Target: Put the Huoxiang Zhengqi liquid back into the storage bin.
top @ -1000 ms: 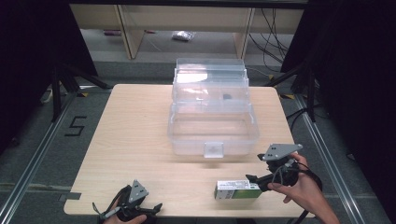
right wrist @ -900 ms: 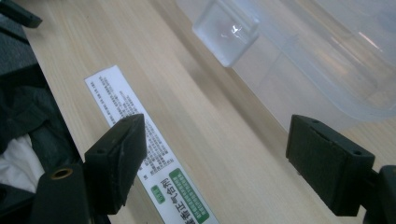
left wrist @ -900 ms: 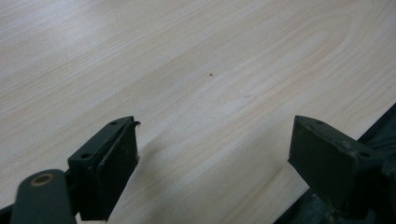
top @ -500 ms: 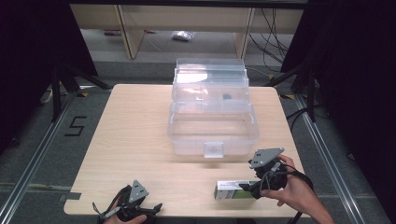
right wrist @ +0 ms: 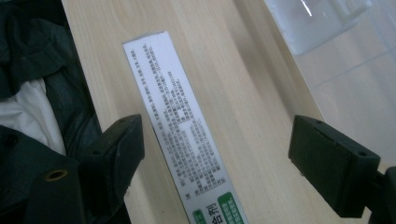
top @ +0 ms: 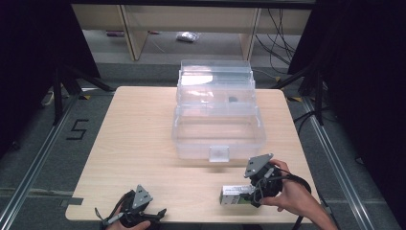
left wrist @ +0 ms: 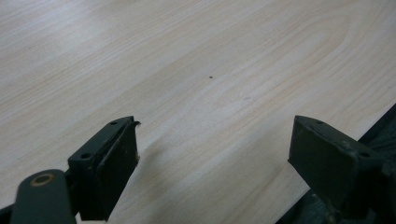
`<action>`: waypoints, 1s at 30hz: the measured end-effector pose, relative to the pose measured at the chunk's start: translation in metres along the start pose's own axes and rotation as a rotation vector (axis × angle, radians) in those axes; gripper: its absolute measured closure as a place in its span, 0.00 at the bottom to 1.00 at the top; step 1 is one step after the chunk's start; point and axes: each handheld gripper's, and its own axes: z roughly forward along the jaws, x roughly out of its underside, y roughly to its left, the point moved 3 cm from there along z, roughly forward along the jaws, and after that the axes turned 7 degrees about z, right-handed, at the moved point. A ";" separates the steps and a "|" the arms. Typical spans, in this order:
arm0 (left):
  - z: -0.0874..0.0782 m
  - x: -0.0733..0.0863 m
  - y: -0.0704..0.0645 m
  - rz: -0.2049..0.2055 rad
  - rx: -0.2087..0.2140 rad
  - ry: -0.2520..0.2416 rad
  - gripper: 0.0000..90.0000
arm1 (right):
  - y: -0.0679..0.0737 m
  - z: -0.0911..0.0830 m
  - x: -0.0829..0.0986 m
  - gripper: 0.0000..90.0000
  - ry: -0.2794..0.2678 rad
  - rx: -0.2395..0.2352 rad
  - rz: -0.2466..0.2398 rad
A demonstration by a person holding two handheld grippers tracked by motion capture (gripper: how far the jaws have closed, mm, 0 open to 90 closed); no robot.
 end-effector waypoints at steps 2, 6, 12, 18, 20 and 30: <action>-0.001 0.000 0.000 0.006 0.004 0.002 0.17 | 0.001 0.003 0.000 0.22 0.009 0.002 -0.012; -0.001 0.000 0.000 0.009 0.004 -0.001 0.17 | 0.003 0.009 -0.001 0.22 0.038 -0.004 -0.026; -0.002 0.000 0.000 0.014 0.007 -0.001 0.17 | 0.007 0.018 -0.003 0.25 0.086 -0.013 -0.054; -0.002 -0.001 0.000 0.014 0.010 0.000 0.17 | 0.007 0.024 -0.002 0.27 0.113 -0.016 -0.051; -0.002 -0.001 -0.001 -0.007 0.010 -0.014 0.17 | 0.007 0.027 -0.002 0.28 0.114 -0.032 -0.066; -0.001 0.000 0.000 -0.008 0.002 -0.014 0.17 | 0.009 0.035 0.000 0.36 0.190 -0.040 -0.082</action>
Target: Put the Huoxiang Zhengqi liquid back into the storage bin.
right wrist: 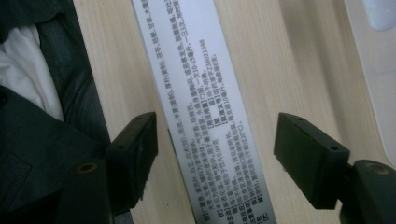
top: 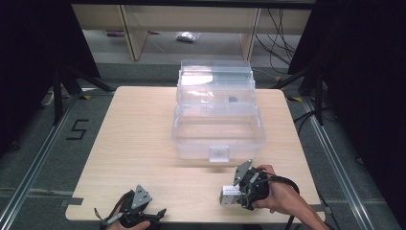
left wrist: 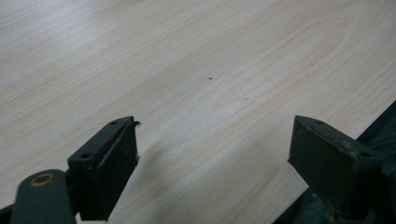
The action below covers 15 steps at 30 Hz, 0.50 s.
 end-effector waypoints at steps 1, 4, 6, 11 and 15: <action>0.000 0.000 0.000 0.000 0.000 0.000 0.17 | 0.000 0.000 0.000 0.36 0.000 0.000 0.000; 0.000 0.000 0.000 0.001 0.002 -0.001 0.17 | -0.001 0.004 0.000 0.39 0.030 -0.004 0.001; -0.002 0.000 0.001 0.020 0.009 0.020 0.17 | -0.001 0.005 0.000 0.41 0.046 0.001 -0.010; -0.001 0.000 0.001 0.013 0.003 0.015 0.17 | -0.003 0.008 0.001 0.46 0.068 0.005 -0.033; -0.002 0.000 0.001 0.019 0.010 0.019 0.17 | -0.003 0.010 0.003 0.51 0.085 0.004 -0.013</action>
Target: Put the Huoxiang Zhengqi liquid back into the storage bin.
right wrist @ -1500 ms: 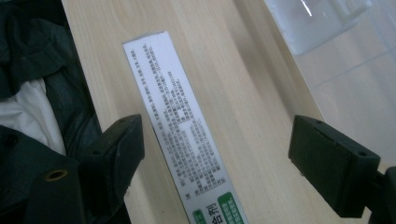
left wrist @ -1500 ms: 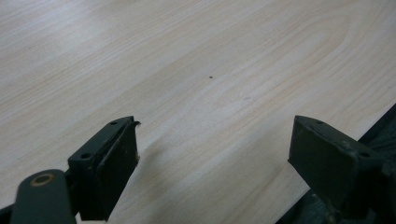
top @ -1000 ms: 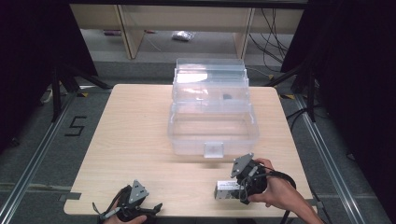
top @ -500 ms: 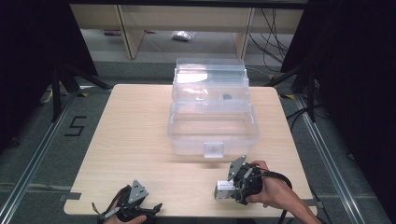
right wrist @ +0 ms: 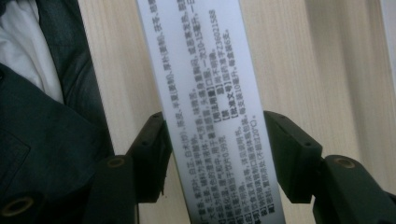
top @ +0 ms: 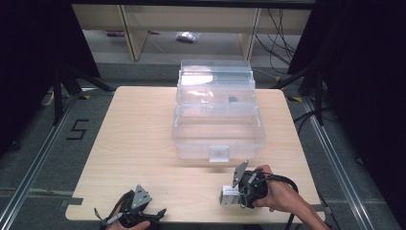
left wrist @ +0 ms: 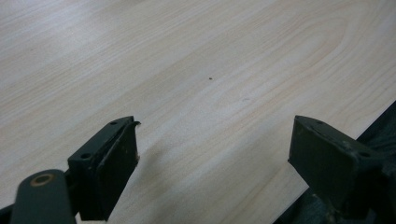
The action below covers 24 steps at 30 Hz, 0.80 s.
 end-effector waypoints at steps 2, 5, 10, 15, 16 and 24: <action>0.000 0.000 0.000 -0.002 -0.001 0.000 0.17 | -0.002 0.002 0.000 0.53 0.008 -0.002 -0.019; 0.001 0.000 0.000 -0.009 -0.009 -0.007 0.17 | -0.003 0.003 0.001 0.59 0.012 -0.016 -0.053; 0.002 0.000 -0.001 -0.020 -0.009 -0.013 0.17 | -0.005 0.005 0.001 0.63 0.022 -0.023 -0.100; 0.001 0.000 0.001 -0.003 -0.009 0.000 0.17 | -0.004 0.003 -0.001 0.68 0.053 -0.030 -0.095; 0.001 0.000 0.001 -0.003 -0.010 -0.001 0.17 | -0.004 0.002 -0.002 0.70 0.060 -0.033 -0.119; 0.001 0.000 0.001 -0.005 -0.010 -0.004 0.17 | -0.001 -0.003 -0.005 0.72 0.086 -0.027 -0.090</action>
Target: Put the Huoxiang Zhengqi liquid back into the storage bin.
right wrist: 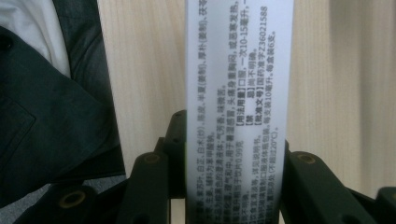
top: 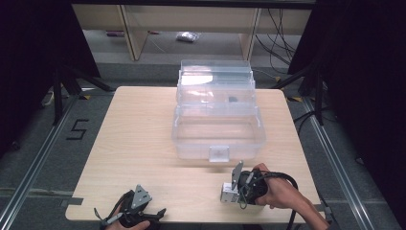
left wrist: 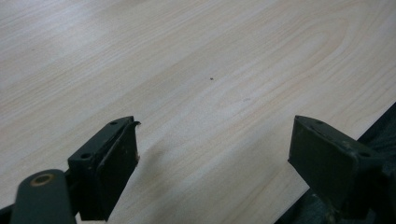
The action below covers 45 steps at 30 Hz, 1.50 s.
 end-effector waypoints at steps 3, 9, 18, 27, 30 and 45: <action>0.000 -0.001 -0.002 -0.012 0.007 -0.013 0.17 | -0.004 -0.005 -0.001 0.72 -0.021 0.001 -0.022; 0.000 0.000 0.000 -0.005 0.002 -0.004 0.17 | -0.012 -0.019 -0.005 0.72 -0.035 0.010 -0.065; 0.000 -0.001 0.000 -0.019 0.000 -0.016 0.17 | -0.016 -0.033 -0.009 0.72 -0.029 0.008 -0.049; 0.001 -0.001 -0.001 -0.018 -0.001 -0.016 0.17 | -0.025 -0.045 -0.018 0.72 -0.056 0.018 -0.063; 0.001 -0.001 -0.001 -0.026 0.004 -0.022 0.17 | -0.027 -0.047 -0.019 0.72 -0.065 0.013 -0.071; 0.000 -0.001 0.000 -0.014 -0.004 -0.013 0.17 | -0.046 -0.082 -0.033 0.72 -0.077 0.014 -0.128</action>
